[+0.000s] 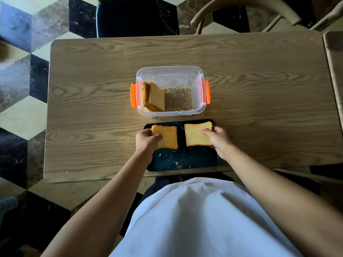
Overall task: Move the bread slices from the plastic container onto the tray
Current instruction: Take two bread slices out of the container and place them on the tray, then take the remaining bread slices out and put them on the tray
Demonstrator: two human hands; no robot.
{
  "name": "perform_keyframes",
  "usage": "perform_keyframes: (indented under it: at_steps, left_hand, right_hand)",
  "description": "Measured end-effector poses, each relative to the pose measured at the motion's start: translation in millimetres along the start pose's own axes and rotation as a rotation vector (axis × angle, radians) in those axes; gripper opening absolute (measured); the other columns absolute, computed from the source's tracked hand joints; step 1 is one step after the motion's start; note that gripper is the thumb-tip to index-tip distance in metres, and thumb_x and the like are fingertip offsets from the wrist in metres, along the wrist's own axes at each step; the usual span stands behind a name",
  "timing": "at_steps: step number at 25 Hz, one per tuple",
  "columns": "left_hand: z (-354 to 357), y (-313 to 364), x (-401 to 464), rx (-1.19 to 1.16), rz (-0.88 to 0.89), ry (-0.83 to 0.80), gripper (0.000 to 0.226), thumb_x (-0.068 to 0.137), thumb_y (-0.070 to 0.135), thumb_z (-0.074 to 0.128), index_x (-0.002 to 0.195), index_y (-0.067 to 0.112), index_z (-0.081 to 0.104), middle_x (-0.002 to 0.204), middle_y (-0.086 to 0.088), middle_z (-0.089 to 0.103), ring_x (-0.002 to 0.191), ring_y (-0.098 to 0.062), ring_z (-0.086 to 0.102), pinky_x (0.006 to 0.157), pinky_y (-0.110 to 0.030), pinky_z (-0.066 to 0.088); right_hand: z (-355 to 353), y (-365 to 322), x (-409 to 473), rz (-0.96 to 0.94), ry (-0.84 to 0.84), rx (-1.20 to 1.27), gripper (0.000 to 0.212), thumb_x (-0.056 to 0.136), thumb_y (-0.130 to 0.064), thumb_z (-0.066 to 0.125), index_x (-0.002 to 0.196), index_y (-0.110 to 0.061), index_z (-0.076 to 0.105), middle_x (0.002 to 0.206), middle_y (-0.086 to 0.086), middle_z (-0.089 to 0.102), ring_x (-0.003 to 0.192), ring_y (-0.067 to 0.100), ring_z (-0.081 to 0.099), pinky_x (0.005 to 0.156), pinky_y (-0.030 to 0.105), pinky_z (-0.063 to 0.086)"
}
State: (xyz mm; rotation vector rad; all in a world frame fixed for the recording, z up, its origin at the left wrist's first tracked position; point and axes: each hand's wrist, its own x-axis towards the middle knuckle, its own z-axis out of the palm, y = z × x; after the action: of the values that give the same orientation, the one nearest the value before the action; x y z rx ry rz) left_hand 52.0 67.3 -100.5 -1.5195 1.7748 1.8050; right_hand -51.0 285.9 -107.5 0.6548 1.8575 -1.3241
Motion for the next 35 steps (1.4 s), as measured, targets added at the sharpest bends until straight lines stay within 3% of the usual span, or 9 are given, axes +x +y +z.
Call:
perform_keyframes:
  at_steps: [5,10,13,17,21,23,25,30,35]
  left_hand:
    - [2.4,1.6,1.0,0.065,0.004,-0.008,0.022,0.077,0.009,0.079,0.094,0.017,0.068,0.092,-0.004,0.073,0.088,-0.025,0.070,0.073,-0.037,0.060]
    - [-0.3,1.7,-8.0,0.428,0.111,0.050,0.064,0.076,0.018,0.075,0.134,0.013,0.050,0.106,0.001,0.058,0.091,-0.019,0.058,0.061,-0.020,0.043]
    - [-0.3,1.8,-13.4,0.601,0.177,0.032,0.065,0.077,0.020,0.072,0.135,0.010,0.045,0.120,-0.012,0.060,0.107,-0.029,0.057,0.082,-0.035,0.050]
    - [-6.5,13.0,-30.4,0.692,0.252,0.065,0.063,0.084,0.024,0.068,0.141,0.009,0.044,0.130,-0.017,0.058,0.119,-0.034,0.054,0.098,-0.043,0.045]
    - [-23.9,45.0,-53.3,0.523,0.537,0.116,0.025,0.088,0.015,0.065,0.113,0.015,0.071,0.102,0.003,0.075,0.090,-0.008,0.072,0.085,-0.034,0.059]
    - [-29.7,68.7,-55.5,0.385,0.648,0.091,0.025,0.090,0.008,0.063,0.112,0.019,0.071,0.098,0.012,0.073,0.083,0.009,0.068,0.078,-0.016,0.058]
    - [-28.5,95.1,-49.5,0.292,0.663,0.066,0.032,0.091,0.005,0.060,0.120,0.016,0.068,0.105,0.009,0.072,0.092,0.005,0.069,0.077,-0.006,0.052]
    - [-10.1,127.3,-21.9,0.217,0.445,-0.066,0.030,0.095,0.007,0.053,0.122,-0.001,0.060,0.121,-0.021,0.068,0.113,-0.035,0.064,0.098,-0.051,0.052]
    - [-5.7,125.9,-4.4,0.213,0.376,-0.022,0.032,0.098,0.016,0.048,0.129,0.013,0.057,0.115,-0.011,0.070,0.104,-0.026,0.067,0.093,-0.050,0.055]
  right_hand:
    - [0.2,-2.2,-4.1,-0.095,0.026,-0.154,0.034,0.093,-0.020,0.065,0.123,-0.015,0.051,0.103,-0.001,0.063,0.082,0.003,0.059,0.060,0.017,0.043]
    - [-0.6,-4.5,-10.4,-0.123,0.055,-0.282,0.048,0.094,-0.016,0.061,0.136,-0.010,0.039,0.105,0.000,0.054,0.079,0.000,0.051,0.057,0.011,0.038]
    - [-1.1,-9.9,-17.9,-0.123,0.062,-0.314,0.056,0.092,-0.017,0.061,0.141,-0.008,0.036,0.118,0.006,0.054,0.092,0.013,0.054,0.074,0.022,0.041]
    - [1.8,-26.5,-40.4,-0.197,0.077,-0.515,0.045,0.091,-0.021,0.062,0.133,-0.009,0.048,0.104,0.000,0.052,0.074,0.002,0.051,0.056,0.016,0.039]
    - [24.7,-56.0,-71.1,-0.480,-0.003,-0.517,0.017,0.089,-0.020,0.065,0.105,-0.016,0.069,0.096,-0.004,0.070,0.081,0.009,0.065,0.067,0.017,0.051]
    - [43.3,-80.8,-78.1,-0.633,-0.039,-0.526,0.012,0.089,-0.023,0.065,0.099,-0.022,0.070,0.088,-0.015,0.069,0.076,-0.002,0.064,0.062,0.009,0.049]
    - [66.1,-106.5,-69.6,-0.707,-0.048,-0.506,0.012,0.090,-0.024,0.064,0.099,-0.020,0.070,0.088,-0.013,0.068,0.079,-0.001,0.064,0.059,0.006,0.046]
    - [116.8,-138.6,-10.5,-0.525,-0.082,-0.577,0.030,0.084,-0.038,0.070,0.103,-0.016,0.066,0.098,-0.001,0.068,0.089,0.016,0.062,0.066,0.026,0.041]
    - [140.7,-138.7,21.4,-0.435,-0.094,-0.645,0.059,0.075,-0.055,0.072,0.117,-0.016,0.058,0.116,0.006,0.067,0.102,0.025,0.063,0.079,0.032,0.048]
